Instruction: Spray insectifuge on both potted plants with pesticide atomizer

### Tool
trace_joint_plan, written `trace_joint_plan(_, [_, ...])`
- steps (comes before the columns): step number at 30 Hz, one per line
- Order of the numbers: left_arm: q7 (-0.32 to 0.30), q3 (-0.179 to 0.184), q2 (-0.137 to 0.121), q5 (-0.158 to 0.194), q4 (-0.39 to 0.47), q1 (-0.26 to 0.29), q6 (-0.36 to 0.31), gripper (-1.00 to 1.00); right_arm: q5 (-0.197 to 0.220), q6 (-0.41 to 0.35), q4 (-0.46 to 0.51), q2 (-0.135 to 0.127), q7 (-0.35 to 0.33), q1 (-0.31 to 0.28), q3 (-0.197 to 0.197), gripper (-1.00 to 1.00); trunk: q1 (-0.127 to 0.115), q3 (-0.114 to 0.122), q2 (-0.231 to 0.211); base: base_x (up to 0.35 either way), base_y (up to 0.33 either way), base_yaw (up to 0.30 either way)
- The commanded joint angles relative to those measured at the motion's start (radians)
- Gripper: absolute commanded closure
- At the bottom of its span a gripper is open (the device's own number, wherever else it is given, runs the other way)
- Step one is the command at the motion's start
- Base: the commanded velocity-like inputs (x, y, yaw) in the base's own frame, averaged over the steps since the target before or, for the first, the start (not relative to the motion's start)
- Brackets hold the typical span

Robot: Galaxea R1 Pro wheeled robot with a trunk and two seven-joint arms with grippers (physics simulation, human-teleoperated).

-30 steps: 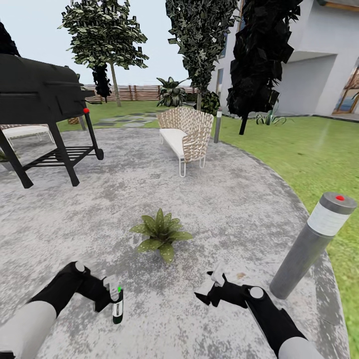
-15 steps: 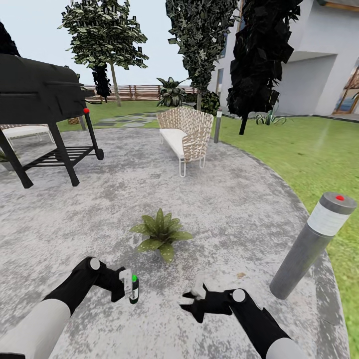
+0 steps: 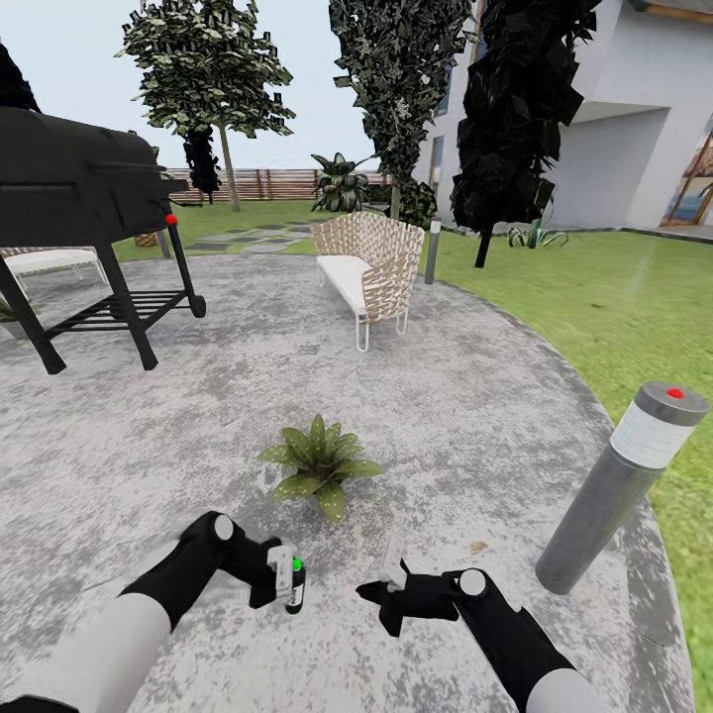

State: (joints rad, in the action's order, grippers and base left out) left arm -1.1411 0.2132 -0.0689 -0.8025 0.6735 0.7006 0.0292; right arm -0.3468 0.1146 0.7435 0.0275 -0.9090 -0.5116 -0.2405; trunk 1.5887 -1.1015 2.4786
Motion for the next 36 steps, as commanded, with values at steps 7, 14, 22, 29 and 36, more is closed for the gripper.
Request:
trace_joint_plan(7, [-0.004,0.02,0.05,-0.005,0.001,-0.001,0.001,1.0,-0.011,0.009,0.013,0.0,-0.001,-0.001,0.002,1.0,0.0,-0.001,0.0,0.0,0.0,0.0])
trace_joint_plan(14, [-0.004,0.099,0.079,-0.007,0.001,-0.001,-0.002,1.0,-0.011,0.01,0.016,0.0,0.0,-0.001,0.003,1.0,0.0,-0.001,0.0,0.0,0.0,0.0])
trace_joint_plan(22, [0.007,0.104,0.106,-0.014,0.001,-0.001,-0.006,1.0,-0.01,0.009,0.022,0.0,0.0,-0.001,0.003,1.0,0.0,-0.001,0.0,0.0,0.0,0.0])
trace_joint_plan(29, [0.008,0.122,0.109,-0.024,-0.001,-0.001,-0.01,1.0,-0.009,0.009,0.03,0.0,0.0,-0.001,0.003,1.0,0.0,-0.001,0.0,0.0,0.0,0.0])
trace_joint_plan(36, [0.008,0.13,0.114,-0.026,-0.006,-0.001,-0.014,1.0,-0.009,0.009,0.03,0.0,0.0,-0.001,0.003,1.0,0.0,-0.001,0.0,0.0,0.0,0.0])
